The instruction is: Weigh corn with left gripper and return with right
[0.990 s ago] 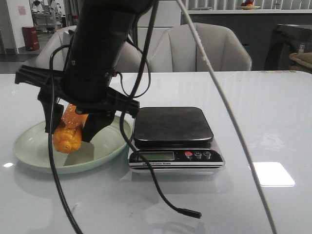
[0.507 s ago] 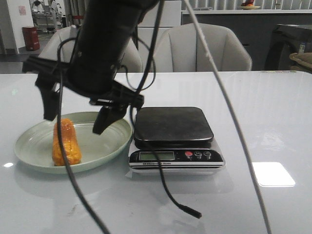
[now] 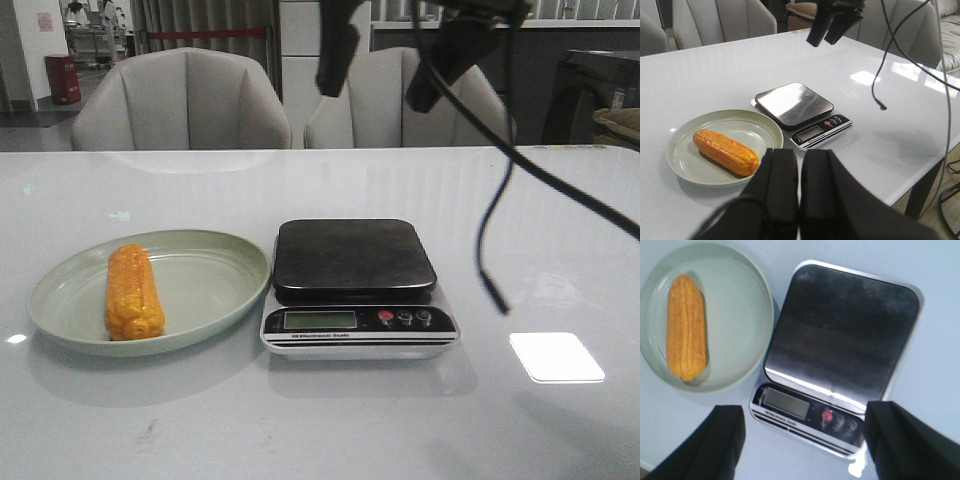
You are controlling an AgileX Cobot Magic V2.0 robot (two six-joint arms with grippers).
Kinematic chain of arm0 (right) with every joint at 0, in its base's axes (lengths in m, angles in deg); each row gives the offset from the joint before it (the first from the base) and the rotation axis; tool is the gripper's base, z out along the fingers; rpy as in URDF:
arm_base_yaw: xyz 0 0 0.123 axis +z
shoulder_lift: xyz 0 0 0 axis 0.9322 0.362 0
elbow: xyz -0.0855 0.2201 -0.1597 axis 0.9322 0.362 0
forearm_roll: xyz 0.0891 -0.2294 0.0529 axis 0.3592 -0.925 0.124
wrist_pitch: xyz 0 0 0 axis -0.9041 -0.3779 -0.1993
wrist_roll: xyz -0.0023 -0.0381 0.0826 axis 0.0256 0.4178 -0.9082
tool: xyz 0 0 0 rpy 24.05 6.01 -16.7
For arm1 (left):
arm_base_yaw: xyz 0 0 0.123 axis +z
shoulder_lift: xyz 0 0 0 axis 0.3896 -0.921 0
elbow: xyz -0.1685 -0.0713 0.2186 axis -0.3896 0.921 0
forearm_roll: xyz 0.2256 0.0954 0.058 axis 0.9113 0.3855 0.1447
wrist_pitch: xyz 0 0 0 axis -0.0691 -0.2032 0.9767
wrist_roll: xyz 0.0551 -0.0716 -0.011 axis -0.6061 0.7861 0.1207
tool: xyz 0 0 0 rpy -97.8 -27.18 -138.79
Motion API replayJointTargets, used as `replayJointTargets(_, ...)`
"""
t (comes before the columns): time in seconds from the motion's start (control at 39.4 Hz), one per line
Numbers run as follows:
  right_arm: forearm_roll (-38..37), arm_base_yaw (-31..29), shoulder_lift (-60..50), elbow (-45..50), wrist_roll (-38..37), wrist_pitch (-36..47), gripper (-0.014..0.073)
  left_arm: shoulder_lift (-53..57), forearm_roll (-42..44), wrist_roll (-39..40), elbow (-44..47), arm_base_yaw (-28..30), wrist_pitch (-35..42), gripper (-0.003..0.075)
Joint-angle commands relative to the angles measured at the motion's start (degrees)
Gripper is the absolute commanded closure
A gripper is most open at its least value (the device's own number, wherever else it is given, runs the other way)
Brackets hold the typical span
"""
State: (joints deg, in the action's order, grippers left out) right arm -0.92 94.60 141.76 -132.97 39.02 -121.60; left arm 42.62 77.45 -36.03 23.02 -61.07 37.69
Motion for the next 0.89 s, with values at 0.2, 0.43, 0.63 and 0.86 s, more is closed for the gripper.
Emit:
replayJointTargets(0.2,0.43,-1.27,-23.77,21.29,6.09,14.15,0.0003,1.09,-0.24,0.08,-1.34,-0.12,4.40,0.0606)
replayJointTargets(0.43,0.43,-1.27,-44.19,38.81,6.17,25.62,0.0003,1.09,-0.24,0.08,-1.34,-0.12,4.40,0.0606)
replayJointTargets(0.63,-1.51,-1.27,-62.62,53.19,6.23,36.38,0.0003,1.09,-0.24,0.08,-1.34,-0.12,4.40,0.0606)
replayJointTargets(0.86,-5.85,-1.27,-80.87,69.94,6.23,50.47,0.0003,1.09,-0.24,0.08,-1.34,-0.12,4.40,0.0606)
